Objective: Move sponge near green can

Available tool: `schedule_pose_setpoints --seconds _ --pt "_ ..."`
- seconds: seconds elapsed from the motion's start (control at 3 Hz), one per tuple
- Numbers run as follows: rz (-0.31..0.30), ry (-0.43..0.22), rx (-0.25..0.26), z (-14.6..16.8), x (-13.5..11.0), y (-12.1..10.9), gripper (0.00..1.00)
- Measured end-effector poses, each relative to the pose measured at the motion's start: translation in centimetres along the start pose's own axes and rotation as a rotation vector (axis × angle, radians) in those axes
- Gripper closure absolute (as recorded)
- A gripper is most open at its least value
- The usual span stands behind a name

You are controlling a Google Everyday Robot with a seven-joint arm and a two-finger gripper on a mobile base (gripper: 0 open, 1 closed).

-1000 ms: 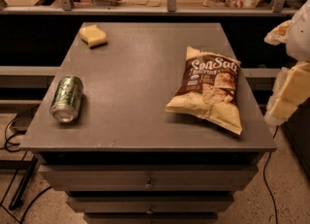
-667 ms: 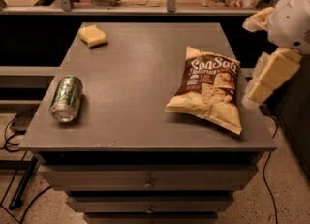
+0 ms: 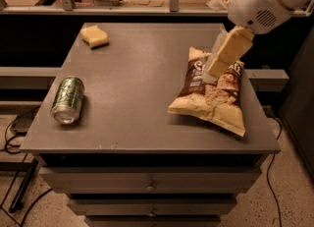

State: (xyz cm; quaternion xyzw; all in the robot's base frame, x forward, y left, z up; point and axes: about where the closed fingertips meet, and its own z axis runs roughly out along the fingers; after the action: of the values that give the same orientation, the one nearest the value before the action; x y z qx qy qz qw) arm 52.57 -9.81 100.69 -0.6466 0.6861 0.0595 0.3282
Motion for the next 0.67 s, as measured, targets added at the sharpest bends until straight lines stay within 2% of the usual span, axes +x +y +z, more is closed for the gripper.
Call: schedule_pose_setpoints --seconds 0.33,0.67 --pt "0.0 0.0 0.0 0.0 0.0 0.0 0.0" --pt "0.057 -0.032 0.02 1.4 -1.0 -1.1 0.0"
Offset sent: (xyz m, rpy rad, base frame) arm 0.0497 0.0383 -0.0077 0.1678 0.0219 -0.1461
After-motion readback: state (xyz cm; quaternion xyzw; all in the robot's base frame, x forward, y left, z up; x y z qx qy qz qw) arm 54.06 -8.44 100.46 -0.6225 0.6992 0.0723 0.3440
